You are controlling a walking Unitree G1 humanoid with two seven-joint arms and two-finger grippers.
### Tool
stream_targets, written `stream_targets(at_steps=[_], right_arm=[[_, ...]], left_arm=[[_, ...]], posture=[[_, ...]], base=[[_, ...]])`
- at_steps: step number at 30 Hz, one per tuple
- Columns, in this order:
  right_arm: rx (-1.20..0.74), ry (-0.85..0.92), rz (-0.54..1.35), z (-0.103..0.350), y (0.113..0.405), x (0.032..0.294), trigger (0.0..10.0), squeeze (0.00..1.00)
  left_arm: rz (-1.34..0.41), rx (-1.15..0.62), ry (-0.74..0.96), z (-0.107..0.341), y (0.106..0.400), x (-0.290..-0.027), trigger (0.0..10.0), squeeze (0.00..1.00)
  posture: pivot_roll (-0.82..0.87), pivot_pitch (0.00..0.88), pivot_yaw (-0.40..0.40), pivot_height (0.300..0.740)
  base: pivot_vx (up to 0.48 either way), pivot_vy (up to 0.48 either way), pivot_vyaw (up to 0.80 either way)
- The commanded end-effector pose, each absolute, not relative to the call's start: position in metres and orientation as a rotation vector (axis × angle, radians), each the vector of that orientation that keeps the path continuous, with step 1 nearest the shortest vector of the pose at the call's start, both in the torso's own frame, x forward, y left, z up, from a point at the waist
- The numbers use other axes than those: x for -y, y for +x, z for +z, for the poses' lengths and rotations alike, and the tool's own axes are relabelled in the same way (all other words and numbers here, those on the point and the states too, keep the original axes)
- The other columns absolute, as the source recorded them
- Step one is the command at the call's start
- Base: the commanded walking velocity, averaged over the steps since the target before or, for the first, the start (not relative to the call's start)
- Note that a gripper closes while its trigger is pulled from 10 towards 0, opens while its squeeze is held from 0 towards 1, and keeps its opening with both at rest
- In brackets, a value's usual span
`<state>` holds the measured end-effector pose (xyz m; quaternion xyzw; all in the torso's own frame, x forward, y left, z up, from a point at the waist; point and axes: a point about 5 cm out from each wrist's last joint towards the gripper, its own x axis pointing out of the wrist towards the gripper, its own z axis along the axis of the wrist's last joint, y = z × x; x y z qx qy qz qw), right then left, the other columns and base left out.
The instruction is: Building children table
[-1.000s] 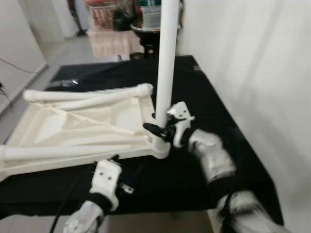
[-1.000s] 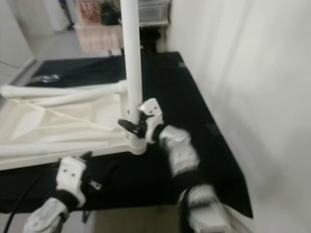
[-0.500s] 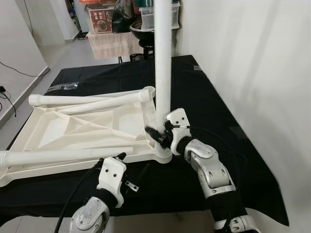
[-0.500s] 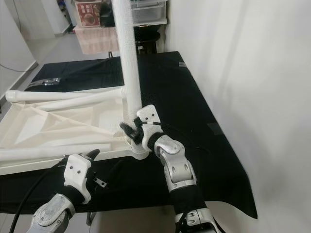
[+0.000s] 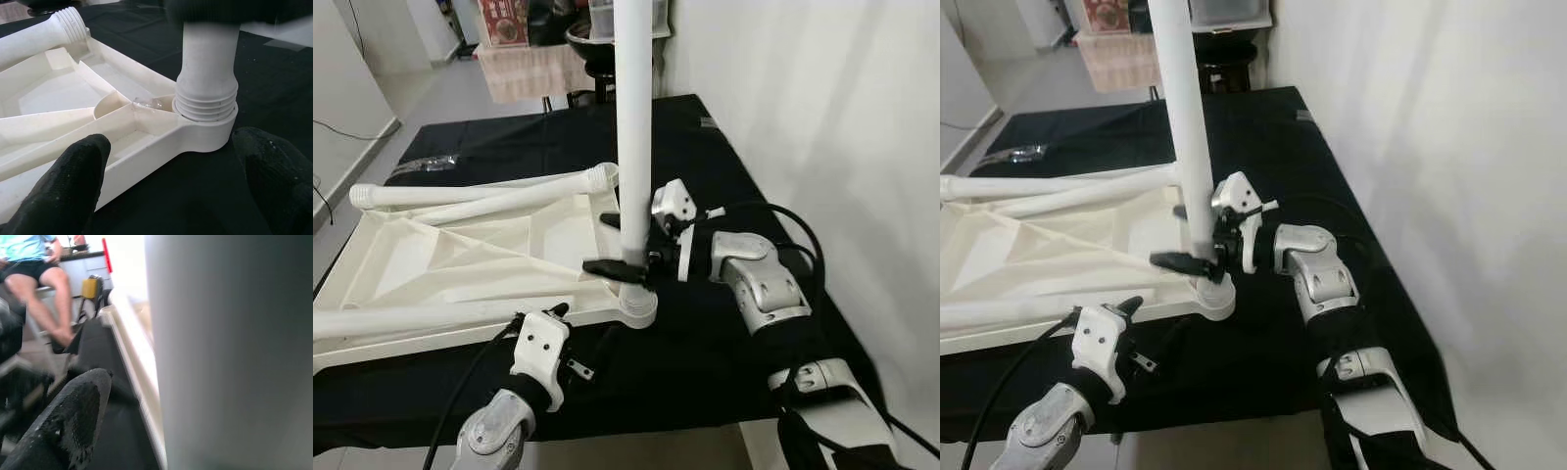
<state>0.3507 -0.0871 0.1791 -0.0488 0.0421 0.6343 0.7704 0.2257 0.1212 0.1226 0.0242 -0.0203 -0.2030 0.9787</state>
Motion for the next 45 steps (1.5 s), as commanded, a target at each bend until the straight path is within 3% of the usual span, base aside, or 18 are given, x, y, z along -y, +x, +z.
stream_targets(at_steps=[1, 2, 3, 18, 21, 22, 24, 25, 27, 30, 34, 35, 39, 40, 45], right_arm=[[-0.099, -0.134, 1.413, 0.178, 0.351, 0.08, 10.0, 0.0], [-0.127, -0.128, 1.397, 0.175, 0.354, 0.08, 8.3, 0.0], [-0.158, -0.118, 1.378, 0.172, 0.357, 0.082, 0.0, 0.0], [-0.208, -0.157, 1.255, 0.153, 0.362, 0.103, 0.0, 0.0], [-0.205, -0.239, 1.202, 0.143, 0.359, 0.113, 0.0, 0.0], [-0.188, -0.26, 1.15, 0.138, 0.354, 0.112, 0.0, 0.0], [-0.162, -0.142, 0.48, 0.133, 0.352, 0.11, 0.0, 0.0], [-0.165, -0.115, 0.388, 0.127, 0.332, 0.106, 0.0, 0.0], [-0.156, -0.101, 0.391, 0.123, 0.315, 0.098, 0.0, 0.0], [-0.133, -0.183, 0.582, 0.12, 0.305, 0.081, 0.0, 0.0], [-0.181, -0.14, 0.527, 0.124, 0.333, 0.094, 0.0, 0.0], [-0.19, -0.138, 0.527, 0.125, 0.336, 0.095, 10.0, 0.0], [-0.186, -0.115, 0.546, 0.135, 0.337, 0.092, 10.0, 0.0], [-0.175, -0.102, 0.566, 0.142, 0.339, 0.091, 10.0, 1.0], [-0.082, -0.071, 0.772, 0.169, 0.35, 0.085, 10.0, 1.0]], left_arm=[[-0.406, 0.023, 0.051, 0.118, 0.224, -0.123, 10.0, 0.0], [-0.407, 0.023, 0.051, 0.118, 0.224, -0.123, 10.0, 0.0], [-0.412, 0.023, 0.051, 0.118, 0.224, -0.123, 10.0, 0.0], [-0.429, 0.02, 0.037, 0.116, 0.221, -0.121, 10.0, 0.0], [-0.434, 0.02, 0.027, 0.116, 0.219, -0.121, 10.0, 0.0], [-0.434, 0.02, 0.022, 0.116, 0.218, -0.121, 10.0, 0.0], [-0.432, 0.019, 0.018, 0.117, 0.217, -0.124, 10.0, 0.0], [-0.431, 0.019, 0.017, 0.117, 0.218, -0.125, 10.0, 0.0], [-0.432, 0.019, 0.016, 0.118, 0.219, -0.125, 10.0, 0.0], [-0.433, 0.017, 0.015, 0.117, 0.221, -0.125, 10.0, 0.0], [-0.417, 0.019, 0.019, 0.117, 0.223, -0.125, 10.0, 0.0], [-0.405, 0.022, 0.024, 0.117, 0.223, -0.126, 10.0, 0.0], [-0.382, 0.024, 0.022, 0.117, 0.224, -0.127, 10.0, 0.0], [-0.389, 0.022, 0.022, 0.116, 0.225, -0.127, 10.0, 0.0], [-0.414, 0.019, 0.025, 0.116, 0.228, -0.125, 10.0, 0.0]], posture=[[0.01, 0.047, 0.042, 0.74], [0.01, 0.047, 0.042, 0.74], [0.02, 0.043, 0.043, 0.74], [0.01, 0.042, 0.05, 0.74], [0.0, 0.046, 0.046, 0.74], [-0.01, 0.049, 0.044, 0.74], [-0.02, 0.061, 0.043, 0.74], [-0.03, 0.071, 0.05, 0.74], [-0.03, 0.073, 0.054, 0.74], [-0.06, 0.059, 0.058, 0.74], [-0.02, 0.056, 0.035, 0.74], [-0.02, 0.058, 0.033, 0.74], [-0.02, 0.054, 0.034, 0.74], [-0.02, 0.049, 0.03, 0.74], [-0.02, 0.04, 0.032, 0.74]], base=[[0.0, 0.0, 0.0], [0.0, 0.0, 0.0], [0.0, 0.0, 0.0], [0.0, 0.0, 0.0], [0.0, 0.0, 0.0], [0.0, 0.0, 0.0], [0.0, 0.0, 0.0], [0.0, 0.0, 0.0], [0.0, 0.0, 0.0], [0.0, 0.0, 0.0], [0.0, 0.0, 0.0], [0.0, 0.0, 0.0], [0.0, 0.0, 0.0], [0.0, 0.0, 0.0], [0.0, 0.0, 0.0]])
